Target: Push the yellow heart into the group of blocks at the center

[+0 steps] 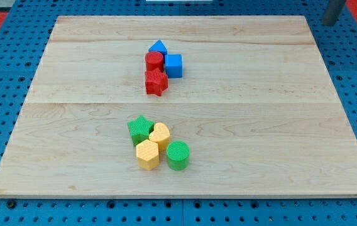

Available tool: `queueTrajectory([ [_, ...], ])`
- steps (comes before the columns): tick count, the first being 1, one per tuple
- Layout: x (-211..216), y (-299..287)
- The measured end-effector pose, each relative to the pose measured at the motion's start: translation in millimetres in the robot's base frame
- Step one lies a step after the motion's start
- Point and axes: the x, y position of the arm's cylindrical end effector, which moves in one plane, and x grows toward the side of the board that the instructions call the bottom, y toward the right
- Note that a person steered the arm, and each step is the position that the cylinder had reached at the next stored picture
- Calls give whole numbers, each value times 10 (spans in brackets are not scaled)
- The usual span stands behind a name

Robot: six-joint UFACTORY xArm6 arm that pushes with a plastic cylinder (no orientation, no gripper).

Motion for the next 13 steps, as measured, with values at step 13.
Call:
queueTrajectory([
  [13,2180,-3697],
])
